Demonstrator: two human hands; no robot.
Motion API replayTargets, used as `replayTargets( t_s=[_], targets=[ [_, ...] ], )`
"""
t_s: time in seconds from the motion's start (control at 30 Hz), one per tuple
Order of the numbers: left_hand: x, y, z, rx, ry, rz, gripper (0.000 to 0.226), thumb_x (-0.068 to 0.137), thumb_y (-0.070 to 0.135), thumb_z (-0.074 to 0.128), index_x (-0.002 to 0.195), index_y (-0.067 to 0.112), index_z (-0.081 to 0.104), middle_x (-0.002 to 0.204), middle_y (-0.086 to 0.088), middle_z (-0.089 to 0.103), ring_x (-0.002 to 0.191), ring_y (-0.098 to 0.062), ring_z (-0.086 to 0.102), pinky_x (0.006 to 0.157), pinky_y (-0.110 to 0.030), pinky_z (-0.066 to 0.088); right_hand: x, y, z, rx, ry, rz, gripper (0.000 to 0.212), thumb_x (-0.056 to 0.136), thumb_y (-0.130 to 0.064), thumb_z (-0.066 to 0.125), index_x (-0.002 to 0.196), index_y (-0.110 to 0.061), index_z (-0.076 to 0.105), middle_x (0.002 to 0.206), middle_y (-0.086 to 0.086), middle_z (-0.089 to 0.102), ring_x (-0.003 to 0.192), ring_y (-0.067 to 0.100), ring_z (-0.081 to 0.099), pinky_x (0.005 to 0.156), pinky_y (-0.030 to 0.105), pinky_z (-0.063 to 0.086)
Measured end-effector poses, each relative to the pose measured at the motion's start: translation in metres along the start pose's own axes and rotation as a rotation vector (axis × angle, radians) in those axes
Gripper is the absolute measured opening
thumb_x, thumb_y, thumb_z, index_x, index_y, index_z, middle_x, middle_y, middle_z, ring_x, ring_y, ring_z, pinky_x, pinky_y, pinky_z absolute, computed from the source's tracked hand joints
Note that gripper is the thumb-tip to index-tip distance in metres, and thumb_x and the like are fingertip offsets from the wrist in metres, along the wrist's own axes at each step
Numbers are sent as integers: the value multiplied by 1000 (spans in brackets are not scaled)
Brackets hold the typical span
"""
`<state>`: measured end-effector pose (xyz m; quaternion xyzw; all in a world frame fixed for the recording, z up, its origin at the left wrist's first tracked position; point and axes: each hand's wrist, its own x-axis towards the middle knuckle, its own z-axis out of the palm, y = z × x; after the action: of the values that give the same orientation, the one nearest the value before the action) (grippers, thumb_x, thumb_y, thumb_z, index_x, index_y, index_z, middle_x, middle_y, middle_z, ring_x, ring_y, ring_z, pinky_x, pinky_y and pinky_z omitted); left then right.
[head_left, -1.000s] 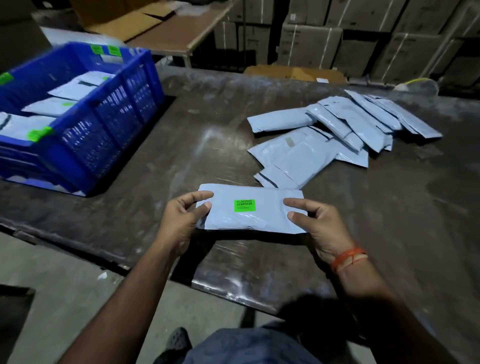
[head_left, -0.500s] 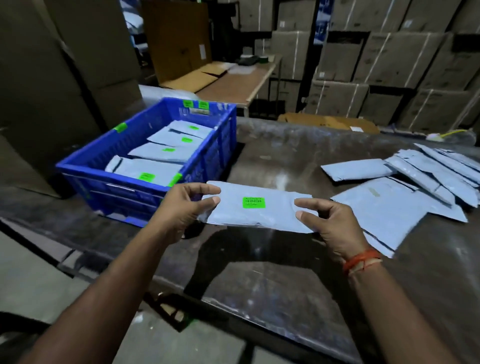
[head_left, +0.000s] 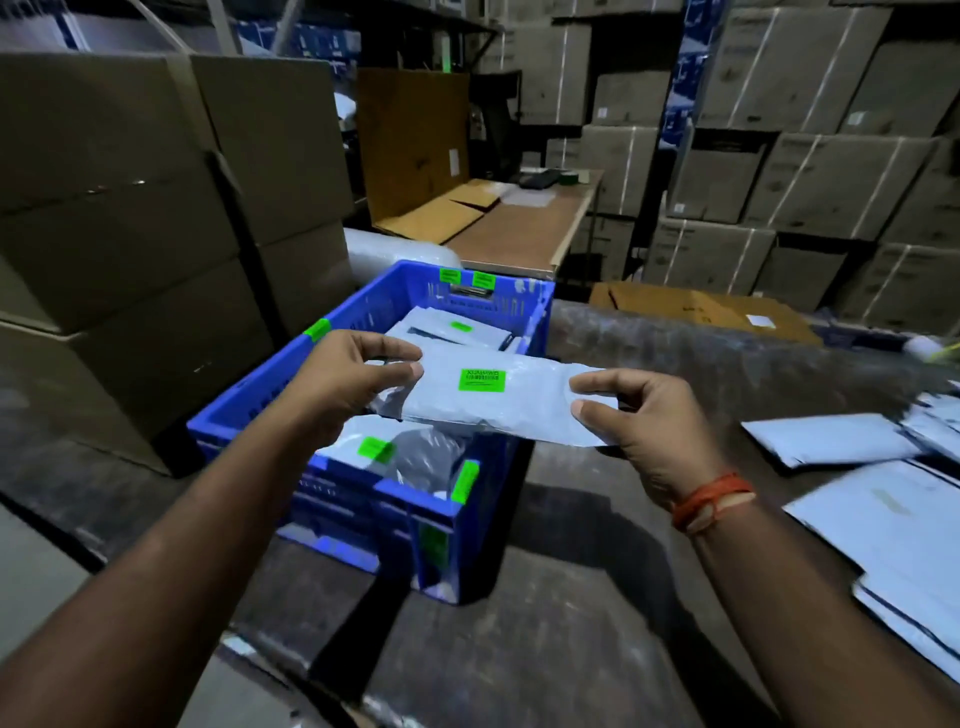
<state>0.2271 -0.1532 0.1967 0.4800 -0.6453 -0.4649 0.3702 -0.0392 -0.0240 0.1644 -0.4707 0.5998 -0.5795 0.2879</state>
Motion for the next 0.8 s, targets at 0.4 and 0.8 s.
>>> replayTargets(
  t_s=[0.4, 0.8],
  targets=[
    [187, -39, -41, 153, 79, -17, 21, 88, 1, 71, 108, 5, 73, 92, -13, 70, 70, -16, 61, 53, -20, 51, 172, 15, 112, -460, 65, 34, 17, 73, -9, 72, 83, -22, 78, 75, -4, 74, 76, 15, 71, 83, 30, 58],
    [276, -102, -20, 868, -81, -122, 32, 80, 16, 69, 110, 8, 71, 115, -15, 70, 109, -36, 65, 87, -41, 55, 236, 56, 178, -922, 111, 307, 26, 91, -17, 56, 110, -11, 71, 113, 12, 70, 107, 32, 65, 79, 26, 49]
  ],
)
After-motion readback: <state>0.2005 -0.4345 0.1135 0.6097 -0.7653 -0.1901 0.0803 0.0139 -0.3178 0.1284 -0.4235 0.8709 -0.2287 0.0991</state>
